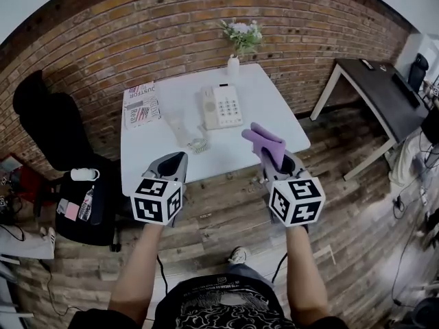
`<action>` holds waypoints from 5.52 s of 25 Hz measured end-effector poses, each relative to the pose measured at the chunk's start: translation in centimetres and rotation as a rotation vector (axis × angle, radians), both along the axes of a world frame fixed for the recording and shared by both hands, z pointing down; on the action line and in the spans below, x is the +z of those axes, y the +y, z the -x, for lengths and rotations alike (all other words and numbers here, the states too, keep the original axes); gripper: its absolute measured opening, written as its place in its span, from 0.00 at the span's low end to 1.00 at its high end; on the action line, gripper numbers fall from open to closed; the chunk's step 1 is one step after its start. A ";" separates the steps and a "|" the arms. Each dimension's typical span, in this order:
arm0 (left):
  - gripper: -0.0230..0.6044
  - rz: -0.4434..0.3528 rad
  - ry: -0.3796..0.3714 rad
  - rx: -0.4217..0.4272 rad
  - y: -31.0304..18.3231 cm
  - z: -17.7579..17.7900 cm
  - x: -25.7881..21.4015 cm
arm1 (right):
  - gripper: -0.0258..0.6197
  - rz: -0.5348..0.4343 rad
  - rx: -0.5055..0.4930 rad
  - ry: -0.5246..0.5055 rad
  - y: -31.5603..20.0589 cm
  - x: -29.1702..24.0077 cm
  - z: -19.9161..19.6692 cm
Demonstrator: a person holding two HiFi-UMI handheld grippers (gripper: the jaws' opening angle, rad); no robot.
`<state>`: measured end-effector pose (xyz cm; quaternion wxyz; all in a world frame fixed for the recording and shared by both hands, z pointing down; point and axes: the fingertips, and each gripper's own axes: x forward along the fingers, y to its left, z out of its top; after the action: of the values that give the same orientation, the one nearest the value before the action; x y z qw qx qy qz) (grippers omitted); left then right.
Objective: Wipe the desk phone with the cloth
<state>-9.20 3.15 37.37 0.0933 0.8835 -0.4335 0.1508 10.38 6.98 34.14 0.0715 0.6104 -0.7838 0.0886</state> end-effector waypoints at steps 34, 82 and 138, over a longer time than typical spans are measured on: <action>0.04 0.058 0.013 -0.134 -20.6 -4.8 3.7 | 0.11 0.086 -0.123 0.039 -23.7 4.9 -5.9; 0.04 0.215 0.015 -0.081 -30.5 -3.3 10.7 | 0.11 0.327 -0.370 0.441 -39.5 17.0 2.4; 0.04 0.160 0.030 -0.187 -20.6 -3.8 8.7 | 0.11 0.252 -0.482 0.445 -28.2 12.1 1.1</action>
<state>-5.35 -17.42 46.04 0.1836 0.8311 -0.4992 0.1626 9.24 -21.27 46.23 0.3344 0.3985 -0.8535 0.0300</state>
